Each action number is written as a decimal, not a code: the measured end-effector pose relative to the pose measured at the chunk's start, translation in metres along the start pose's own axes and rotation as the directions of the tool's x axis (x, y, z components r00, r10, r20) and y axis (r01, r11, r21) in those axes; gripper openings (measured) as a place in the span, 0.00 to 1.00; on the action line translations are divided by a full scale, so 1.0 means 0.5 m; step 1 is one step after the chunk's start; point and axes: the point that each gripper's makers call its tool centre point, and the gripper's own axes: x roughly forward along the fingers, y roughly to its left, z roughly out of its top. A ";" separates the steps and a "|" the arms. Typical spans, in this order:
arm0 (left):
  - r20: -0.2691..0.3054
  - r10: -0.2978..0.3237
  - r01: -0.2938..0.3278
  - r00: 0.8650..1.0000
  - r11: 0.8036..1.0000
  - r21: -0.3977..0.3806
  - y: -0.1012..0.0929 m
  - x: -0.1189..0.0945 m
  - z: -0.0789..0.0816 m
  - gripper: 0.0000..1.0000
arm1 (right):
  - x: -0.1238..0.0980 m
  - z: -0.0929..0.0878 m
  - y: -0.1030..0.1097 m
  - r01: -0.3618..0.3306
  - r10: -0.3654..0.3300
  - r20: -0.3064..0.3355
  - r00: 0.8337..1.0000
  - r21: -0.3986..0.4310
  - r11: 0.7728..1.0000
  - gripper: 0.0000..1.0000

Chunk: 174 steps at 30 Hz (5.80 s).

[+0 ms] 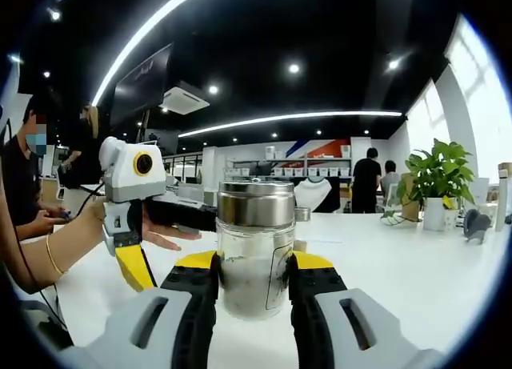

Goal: Rotate the seasoning bottle until the label or dispensing opening points toward the visible target arrow and the bottle remains upright within the marked orientation range

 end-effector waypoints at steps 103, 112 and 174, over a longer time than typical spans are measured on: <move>0.115 0.479 -0.466 0.870 0.876 -0.123 0.009 -0.007 -0.019 0.35 | 0.045 -0.011 0.070 0.090 -0.085 -0.047 0.995 0.104 0.991 0.32; 0.191 0.425 -0.396 0.885 0.902 -0.172 -0.001 -0.017 -0.007 0.34 | 0.040 0.002 0.085 0.044 -0.041 -0.038 0.998 0.069 0.997 0.32; -0.022 0.621 -0.621 0.784 0.784 0.012 -0.002 -0.022 -0.030 0.40 | 0.035 0.015 0.067 0.017 -0.017 -0.001 1.000 0.088 0.996 0.32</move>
